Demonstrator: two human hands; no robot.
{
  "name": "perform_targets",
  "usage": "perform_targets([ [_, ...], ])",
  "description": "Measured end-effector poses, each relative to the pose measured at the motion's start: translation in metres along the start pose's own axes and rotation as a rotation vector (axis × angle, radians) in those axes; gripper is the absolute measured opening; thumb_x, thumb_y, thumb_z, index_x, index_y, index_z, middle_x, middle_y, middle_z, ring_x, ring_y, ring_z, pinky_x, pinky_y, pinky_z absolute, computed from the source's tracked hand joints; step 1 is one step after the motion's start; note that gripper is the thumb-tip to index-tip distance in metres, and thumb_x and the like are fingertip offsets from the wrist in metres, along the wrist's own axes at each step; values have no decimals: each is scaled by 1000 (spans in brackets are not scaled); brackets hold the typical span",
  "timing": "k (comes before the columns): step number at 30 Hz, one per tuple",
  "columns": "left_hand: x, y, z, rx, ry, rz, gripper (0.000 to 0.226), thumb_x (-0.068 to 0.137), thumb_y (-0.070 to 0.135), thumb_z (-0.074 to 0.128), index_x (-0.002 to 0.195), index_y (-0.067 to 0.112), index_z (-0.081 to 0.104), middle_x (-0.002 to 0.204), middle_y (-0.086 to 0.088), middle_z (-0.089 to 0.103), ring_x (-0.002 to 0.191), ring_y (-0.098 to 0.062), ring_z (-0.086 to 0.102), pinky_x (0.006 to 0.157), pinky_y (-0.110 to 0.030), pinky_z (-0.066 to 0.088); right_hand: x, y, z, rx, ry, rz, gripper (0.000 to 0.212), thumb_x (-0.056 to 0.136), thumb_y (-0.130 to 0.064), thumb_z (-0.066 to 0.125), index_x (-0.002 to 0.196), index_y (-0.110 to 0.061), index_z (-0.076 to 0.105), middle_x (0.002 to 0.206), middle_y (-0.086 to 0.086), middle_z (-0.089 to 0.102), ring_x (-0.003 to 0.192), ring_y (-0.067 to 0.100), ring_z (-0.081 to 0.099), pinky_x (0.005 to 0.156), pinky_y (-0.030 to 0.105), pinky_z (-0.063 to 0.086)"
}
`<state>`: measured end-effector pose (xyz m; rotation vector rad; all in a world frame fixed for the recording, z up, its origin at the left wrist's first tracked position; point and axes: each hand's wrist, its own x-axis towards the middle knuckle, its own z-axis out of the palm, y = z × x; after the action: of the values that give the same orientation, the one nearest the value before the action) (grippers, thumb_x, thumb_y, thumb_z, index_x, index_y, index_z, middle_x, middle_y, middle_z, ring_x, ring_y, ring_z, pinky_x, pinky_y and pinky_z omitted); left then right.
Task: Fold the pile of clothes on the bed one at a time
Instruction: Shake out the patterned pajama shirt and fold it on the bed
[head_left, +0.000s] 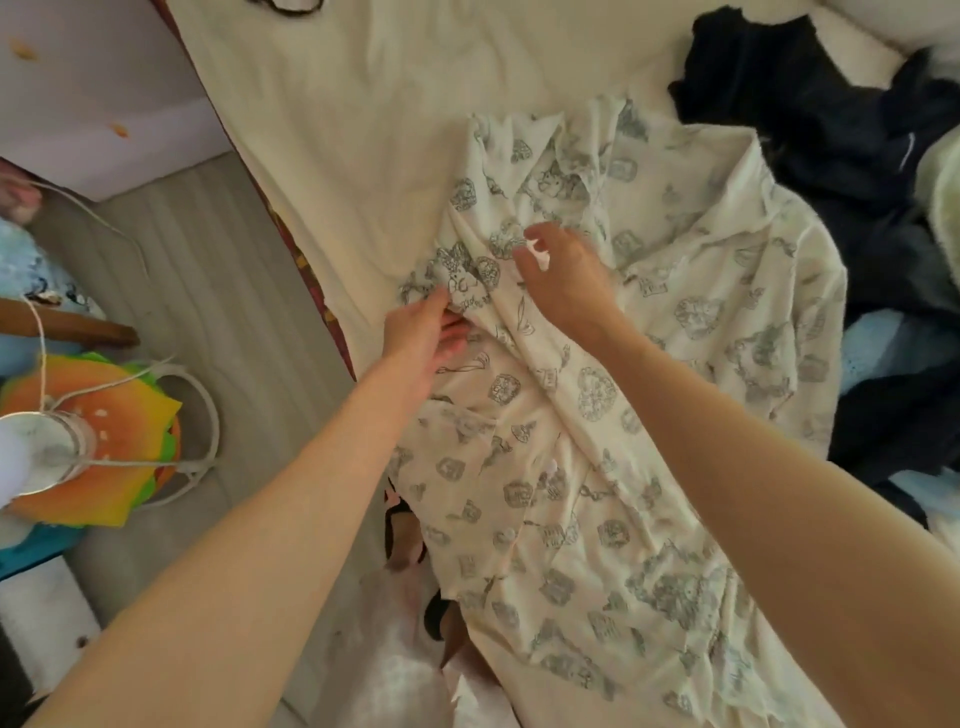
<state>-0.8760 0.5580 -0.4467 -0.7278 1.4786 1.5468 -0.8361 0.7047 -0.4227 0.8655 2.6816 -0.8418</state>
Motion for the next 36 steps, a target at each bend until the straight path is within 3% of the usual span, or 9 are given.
perform_targets([
  [3,9,10,8,-285,-60,-218,30,89,30,61,108,7,60,98,-9,66,89,-21,62,76,-33,50,36,-18,5,107,15,-5,53,95,-48,44,134,-13,47,131,9,52,118,23,51,95,38,44],
  [7,10,14,7,-439,-22,-295,16,87,16,62,100,8,57,94,-7,66,86,-21,62,68,-34,48,69,-41,15,182,-8,134,62,87,-60,50,129,-14,49,125,6,56,115,23,53,97,43,45],
  [10,9,14,-3,-444,40,-240,17,87,10,62,103,6,57,101,-9,68,89,-21,64,69,-34,50,78,-47,12,304,49,167,25,92,-44,53,89,-19,56,84,-5,60,81,13,59,82,35,51],
  [12,9,18,-10,-447,78,-192,15,88,9,61,102,6,58,102,-9,67,89,-20,63,68,-31,50,83,-47,1,454,78,212,23,94,-26,52,73,-17,52,67,-7,50,64,9,49,73,29,48],
  [17,10,28,-11,-416,114,-89,3,90,7,56,91,7,59,93,-7,66,83,-18,63,71,-31,51,94,-33,-23,855,155,447,26,91,-8,41,67,-18,35,75,6,35,78,21,35,66,33,29],
  [22,10,25,-4,-305,114,-68,18,91,-2,44,91,9,58,89,-8,64,82,-20,61,75,-35,53,89,-30,-19,798,121,436,23,99,-31,43,84,-14,47,67,-3,48,53,10,43,43,17,35],
  [27,10,20,-4,-160,95,-51,10,93,15,51,95,14,61,88,-6,66,78,-19,64,63,-29,52,95,-40,-8,235,27,176,49,82,-64,56,94,-18,47,80,-7,56,75,12,57,67,29,45],
  [32,17,18,-9,0,168,-13,16,95,20,50,98,8,59,90,-12,67,63,-15,66,49,-22,53,113,-53,-5,81,87,118,19,89,-34,53,87,-15,55,71,-4,51,66,12,47,55,27,34],
  [36,26,19,-19,103,206,81,27,101,20,36,110,3,54,97,-14,66,67,-17,66,63,-31,59,130,-48,-16,449,199,285,21,93,-16,46,76,-10,55,61,-4,40,62,13,40,45,19,28],
])
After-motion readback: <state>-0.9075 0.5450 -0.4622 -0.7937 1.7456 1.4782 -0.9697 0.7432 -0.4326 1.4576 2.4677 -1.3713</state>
